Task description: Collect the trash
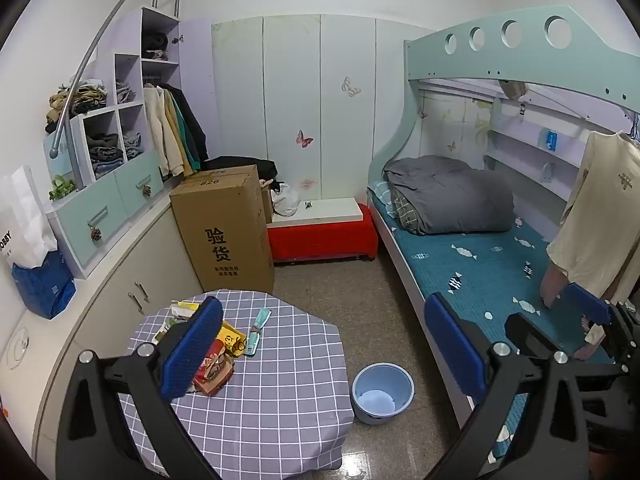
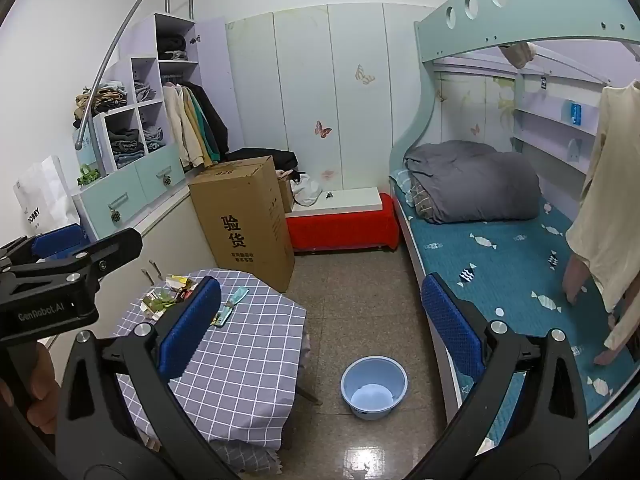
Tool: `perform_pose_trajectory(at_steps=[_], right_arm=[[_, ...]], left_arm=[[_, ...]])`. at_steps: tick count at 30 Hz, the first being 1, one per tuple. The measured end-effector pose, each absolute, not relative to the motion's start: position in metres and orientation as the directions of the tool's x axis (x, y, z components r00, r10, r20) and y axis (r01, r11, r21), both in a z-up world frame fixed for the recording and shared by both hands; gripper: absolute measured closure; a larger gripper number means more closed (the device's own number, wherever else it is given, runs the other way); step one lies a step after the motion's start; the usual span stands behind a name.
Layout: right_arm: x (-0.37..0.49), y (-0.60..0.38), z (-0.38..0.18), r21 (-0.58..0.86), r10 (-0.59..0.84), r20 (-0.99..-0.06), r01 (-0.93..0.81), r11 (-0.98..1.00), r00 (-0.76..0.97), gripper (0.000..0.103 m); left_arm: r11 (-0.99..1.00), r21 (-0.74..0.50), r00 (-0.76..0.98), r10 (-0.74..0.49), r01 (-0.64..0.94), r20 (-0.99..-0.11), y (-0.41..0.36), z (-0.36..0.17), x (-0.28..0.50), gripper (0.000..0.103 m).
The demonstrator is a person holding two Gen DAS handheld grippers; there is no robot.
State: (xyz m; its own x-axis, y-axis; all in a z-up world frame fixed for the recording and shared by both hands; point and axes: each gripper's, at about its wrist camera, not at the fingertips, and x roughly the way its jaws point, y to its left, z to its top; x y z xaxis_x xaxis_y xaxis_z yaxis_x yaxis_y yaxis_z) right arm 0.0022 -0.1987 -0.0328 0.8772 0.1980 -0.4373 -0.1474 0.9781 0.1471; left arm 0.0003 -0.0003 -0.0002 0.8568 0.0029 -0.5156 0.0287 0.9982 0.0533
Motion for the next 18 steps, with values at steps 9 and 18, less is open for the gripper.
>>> perform_pose_trajectory(at_steps=[9,18], right_arm=[[0.004,-0.196,-0.032,0.145,0.196,-0.44,-0.146,0.979,0.876,0.005],[0.014,-0.197,-0.035,0.147,0.195,-0.443,-0.144,0.979,0.875,0.005]], left_arm=[[0.998,0.05,0.859,-0.004,0.035,-0.512,0.003,0.007,-0.001,0.004],[0.998,0.048,0.854,-0.009,0.04,-0.52,-0.004,0.002,0.011,0.004]])
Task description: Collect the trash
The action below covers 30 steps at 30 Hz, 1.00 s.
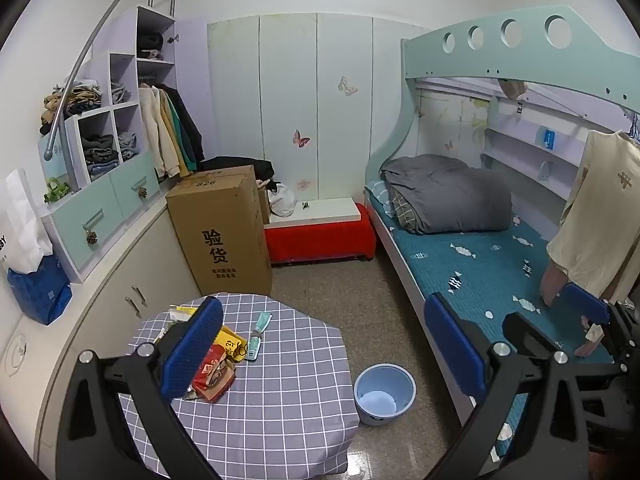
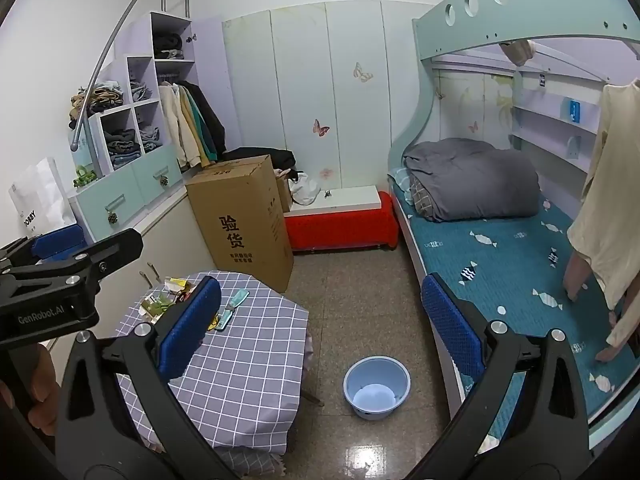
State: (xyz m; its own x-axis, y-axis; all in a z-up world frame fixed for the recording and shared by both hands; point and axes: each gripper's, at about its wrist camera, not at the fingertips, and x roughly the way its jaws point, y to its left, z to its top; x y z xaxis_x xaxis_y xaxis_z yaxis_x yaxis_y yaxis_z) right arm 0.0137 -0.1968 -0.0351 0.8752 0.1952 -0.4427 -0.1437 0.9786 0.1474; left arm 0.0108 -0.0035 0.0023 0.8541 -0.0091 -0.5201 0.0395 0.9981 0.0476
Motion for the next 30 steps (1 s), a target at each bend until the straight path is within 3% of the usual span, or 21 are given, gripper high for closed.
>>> perform_pose_trajectory(at_steps=[30], right_arm=[[0.022,-0.189,-0.044,0.145,0.189,-0.458,-0.137,0.98,0.869,0.005]], left_arm=[[0.998,0.049,0.849,-0.014,0.048,-0.528,-0.016,-0.012,0.03,0.004]])
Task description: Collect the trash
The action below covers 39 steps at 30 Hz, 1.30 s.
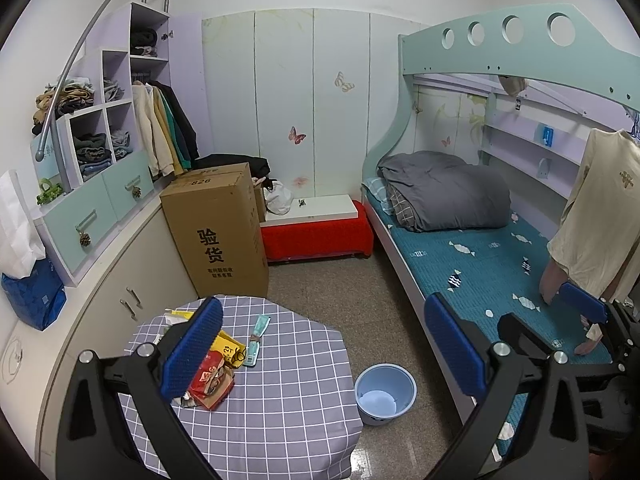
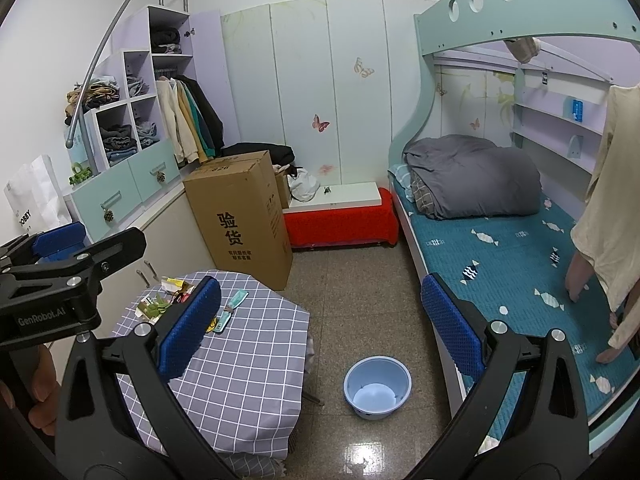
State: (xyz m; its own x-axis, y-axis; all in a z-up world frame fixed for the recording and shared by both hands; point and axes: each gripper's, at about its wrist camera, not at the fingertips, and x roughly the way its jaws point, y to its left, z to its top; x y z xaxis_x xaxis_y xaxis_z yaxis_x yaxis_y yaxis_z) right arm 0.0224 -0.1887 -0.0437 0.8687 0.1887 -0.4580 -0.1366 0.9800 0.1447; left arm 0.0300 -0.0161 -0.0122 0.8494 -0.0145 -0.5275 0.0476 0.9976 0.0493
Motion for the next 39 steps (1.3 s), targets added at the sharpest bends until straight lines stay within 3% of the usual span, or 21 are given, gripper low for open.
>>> perform_pose_trajectory(at_steps=[39], right_arm=[[0.028,-0.183,-0.048,0.147,0.189,-0.466,-0.135,0.98,0.864,0.005]], left_arm=[[0.998,0.048,0.846,-0.016,0.05,-0.534,-0.014,-0.019,0.036,0.004]])
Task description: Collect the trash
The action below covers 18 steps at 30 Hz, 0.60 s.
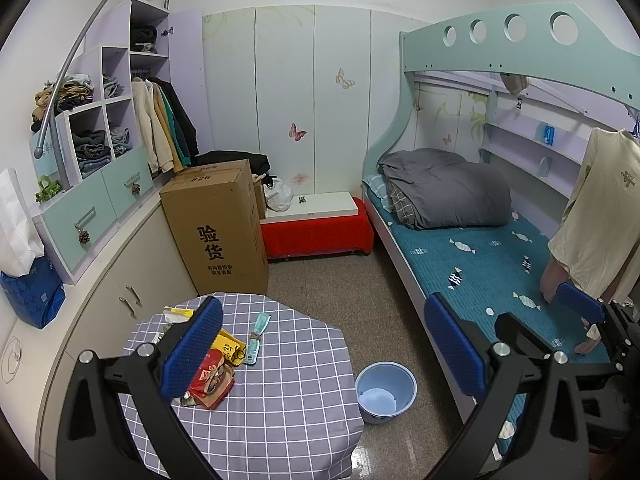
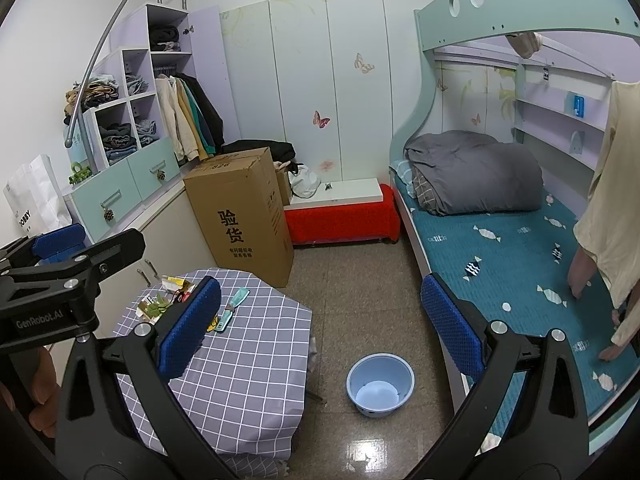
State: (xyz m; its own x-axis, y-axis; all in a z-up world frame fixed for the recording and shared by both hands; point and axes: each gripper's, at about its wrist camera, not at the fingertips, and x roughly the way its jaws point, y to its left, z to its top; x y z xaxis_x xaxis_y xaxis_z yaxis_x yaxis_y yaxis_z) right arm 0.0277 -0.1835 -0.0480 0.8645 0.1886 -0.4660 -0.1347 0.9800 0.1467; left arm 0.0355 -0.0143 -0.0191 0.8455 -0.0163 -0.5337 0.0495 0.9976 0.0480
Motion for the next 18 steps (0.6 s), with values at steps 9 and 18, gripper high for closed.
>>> perform_pose_trajectory(at_steps=[9,18], right_arm=[[0.0288,-0.1823,-0.0483,0.147,0.189,-0.467,-0.134,0.98,0.864,0.005],[0.0279,-0.1789,-0.0517,0.157,0.194,-0.47,-0.135,0.978,0.861,0.005]], left_arm=[[0.998,0.046,0.846,-0.019,0.051,-0.534,-0.0077,-0.0164,0.0339,0.004],[0.998,0.046,0.845,-0.019,0.052,-0.535,-0.0068,-0.0179,0.0345,0.004]])
